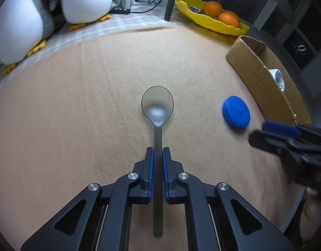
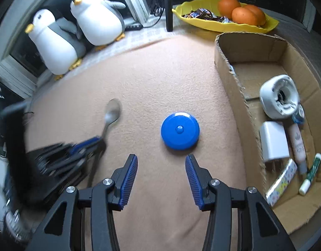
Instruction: Organize rigid objects
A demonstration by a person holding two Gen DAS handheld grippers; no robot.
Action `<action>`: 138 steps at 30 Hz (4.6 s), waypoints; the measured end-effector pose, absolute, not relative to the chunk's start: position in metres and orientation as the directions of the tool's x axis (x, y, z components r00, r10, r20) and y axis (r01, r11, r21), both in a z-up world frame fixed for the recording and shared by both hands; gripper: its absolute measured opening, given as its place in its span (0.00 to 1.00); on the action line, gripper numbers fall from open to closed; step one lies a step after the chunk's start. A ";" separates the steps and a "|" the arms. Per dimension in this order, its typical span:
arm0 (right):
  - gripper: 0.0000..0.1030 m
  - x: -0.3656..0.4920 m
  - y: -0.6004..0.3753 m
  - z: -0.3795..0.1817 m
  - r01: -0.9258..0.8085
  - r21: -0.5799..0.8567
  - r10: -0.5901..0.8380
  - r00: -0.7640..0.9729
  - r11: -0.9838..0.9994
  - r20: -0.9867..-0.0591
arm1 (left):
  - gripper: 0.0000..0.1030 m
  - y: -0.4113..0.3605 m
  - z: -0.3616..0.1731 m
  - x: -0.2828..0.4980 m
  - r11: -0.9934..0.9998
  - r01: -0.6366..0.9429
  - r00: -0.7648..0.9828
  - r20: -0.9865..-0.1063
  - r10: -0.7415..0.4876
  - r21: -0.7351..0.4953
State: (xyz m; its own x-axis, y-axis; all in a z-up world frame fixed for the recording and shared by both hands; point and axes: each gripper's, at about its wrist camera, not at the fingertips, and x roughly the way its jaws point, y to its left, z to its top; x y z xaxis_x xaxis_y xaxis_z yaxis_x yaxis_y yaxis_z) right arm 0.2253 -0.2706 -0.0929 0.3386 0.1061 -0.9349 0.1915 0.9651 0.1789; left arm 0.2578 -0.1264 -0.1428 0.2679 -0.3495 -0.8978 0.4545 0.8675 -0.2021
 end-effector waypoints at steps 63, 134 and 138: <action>0.45 0.215 -0.273 -0.077 0.084 0.217 0.173 0.368 0.972 -0.914 | 0.07 -0.121 -0.125 0.236 0.888 0.382 0.312 -0.870 -0.383 -0.254; 0.50 0.124 -0.448 -0.019 0.271 0.269 0.101 0.506 0.924 -0.857 | 0.32 -0.374 -0.037 0.262 0.715 0.665 0.268 -0.824 -0.499 -0.217; 0.50 0.120 -0.446 -0.014 0.272 0.257 0.088 0.510 0.927 -0.856 | 0.32 -0.363 -0.031 0.257 0.718 0.659 0.276 -0.816 -0.508 -0.224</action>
State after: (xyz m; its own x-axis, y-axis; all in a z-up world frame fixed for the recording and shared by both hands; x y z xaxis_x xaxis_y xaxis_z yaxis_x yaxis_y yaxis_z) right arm 0.1197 -0.4456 -0.0143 0.5101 0.0878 -0.8557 0.2721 0.9272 0.2573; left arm 0.2573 -0.3634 -0.0310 0.2765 -0.5080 -0.8158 0.6585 0.7184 -0.2242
